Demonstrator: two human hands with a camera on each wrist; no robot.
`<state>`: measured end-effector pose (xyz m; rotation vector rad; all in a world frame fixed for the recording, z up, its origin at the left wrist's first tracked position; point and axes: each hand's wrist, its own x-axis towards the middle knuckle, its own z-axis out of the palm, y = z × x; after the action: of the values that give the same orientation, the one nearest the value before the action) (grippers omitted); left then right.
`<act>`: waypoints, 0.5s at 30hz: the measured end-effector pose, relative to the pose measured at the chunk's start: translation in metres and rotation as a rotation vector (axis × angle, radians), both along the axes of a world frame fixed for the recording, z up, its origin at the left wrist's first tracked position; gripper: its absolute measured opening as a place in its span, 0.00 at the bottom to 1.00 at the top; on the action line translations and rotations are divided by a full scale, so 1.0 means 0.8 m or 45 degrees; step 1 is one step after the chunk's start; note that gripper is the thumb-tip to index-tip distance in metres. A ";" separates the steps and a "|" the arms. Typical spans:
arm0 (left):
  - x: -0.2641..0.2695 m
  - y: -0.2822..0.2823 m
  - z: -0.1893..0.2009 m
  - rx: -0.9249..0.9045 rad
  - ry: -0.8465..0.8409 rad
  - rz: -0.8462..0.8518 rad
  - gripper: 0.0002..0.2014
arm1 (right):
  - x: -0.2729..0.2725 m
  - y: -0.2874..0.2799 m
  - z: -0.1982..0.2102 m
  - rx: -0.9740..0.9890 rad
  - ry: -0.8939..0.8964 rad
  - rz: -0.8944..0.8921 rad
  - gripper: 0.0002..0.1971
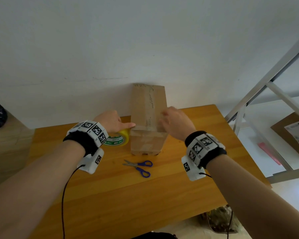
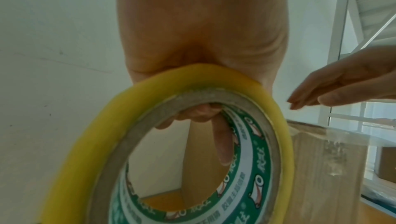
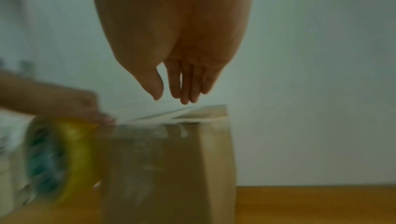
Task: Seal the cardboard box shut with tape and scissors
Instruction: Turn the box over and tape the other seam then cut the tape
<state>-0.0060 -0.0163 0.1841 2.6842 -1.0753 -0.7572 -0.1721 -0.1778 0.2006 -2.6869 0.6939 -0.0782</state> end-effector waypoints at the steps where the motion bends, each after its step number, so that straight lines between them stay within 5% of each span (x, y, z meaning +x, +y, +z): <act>1: -0.001 0.001 0.000 -0.009 0.010 -0.002 0.32 | 0.004 0.017 -0.004 -0.032 0.029 0.170 0.20; 5: 0.001 0.004 -0.004 -0.100 0.050 -0.031 0.29 | 0.015 0.063 -0.036 -0.097 0.133 0.615 0.29; 10: 0.005 0.014 0.002 -0.243 0.146 -0.125 0.12 | 0.016 0.068 -0.062 -0.240 0.070 0.661 0.33; 15: 0.019 0.032 0.007 -0.277 0.225 -0.223 0.12 | 0.012 0.066 -0.075 -0.306 0.036 0.685 0.32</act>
<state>0.0095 0.0089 0.1901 2.3194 -1.2776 -0.8346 -0.1627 -0.1253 0.1402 -3.0106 -0.0538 0.0173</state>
